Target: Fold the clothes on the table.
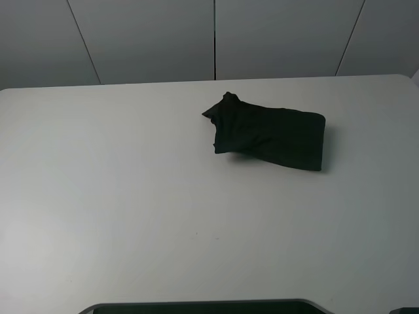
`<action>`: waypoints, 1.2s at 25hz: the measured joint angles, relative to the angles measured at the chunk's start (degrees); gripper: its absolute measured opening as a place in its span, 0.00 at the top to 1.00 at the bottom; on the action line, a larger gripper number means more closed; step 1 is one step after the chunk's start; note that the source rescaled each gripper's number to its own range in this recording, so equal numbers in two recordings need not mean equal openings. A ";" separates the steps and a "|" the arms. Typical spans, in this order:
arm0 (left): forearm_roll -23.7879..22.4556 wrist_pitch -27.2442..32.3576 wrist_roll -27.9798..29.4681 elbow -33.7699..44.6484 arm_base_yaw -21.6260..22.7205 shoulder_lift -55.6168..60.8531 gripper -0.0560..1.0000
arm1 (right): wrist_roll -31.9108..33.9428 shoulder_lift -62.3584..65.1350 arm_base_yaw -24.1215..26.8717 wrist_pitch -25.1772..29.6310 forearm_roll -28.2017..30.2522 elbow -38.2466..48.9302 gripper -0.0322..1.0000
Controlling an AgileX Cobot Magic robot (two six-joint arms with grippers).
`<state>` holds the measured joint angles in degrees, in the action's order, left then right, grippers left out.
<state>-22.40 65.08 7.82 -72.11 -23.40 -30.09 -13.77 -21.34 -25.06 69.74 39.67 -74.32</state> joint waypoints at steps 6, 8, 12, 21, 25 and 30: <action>0.95 2.70 0.50 0.00 0.00 0.05 0.02 | 0.08 5.28 0.00 0.14 -0.35 -0.14 0.00; 1.19 4.27 0.60 0.00 0.00 0.13 0.02 | 0.08 6.76 0.24 0.14 -0.58 -0.14 0.00; 2.24 4.91 0.60 0.00 0.00 1.23 0.02 | -1.74 9.30 3.88 0.38 -1.14 -0.22 0.01; 4.35 5.12 3.66 0.42 0.51 9.28 0.02 | -4.45 12.55 16.79 0.42 -5.07 -0.22 0.02; 4.23 5.12 3.79 2.67 5.06 13.94 0.02 | -4.45 12.55 20.51 0.42 -9.62 -0.22 0.02; 7.53 5.12 -0.85 8.38 15.13 20.22 0.02 | -4.45 12.70 24.06 0.42 -14.20 -0.22 0.02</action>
<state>-14.87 70.20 6.97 -63.73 -8.27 -9.86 -18.22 -8.64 -1.00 70.16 25.47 -74.54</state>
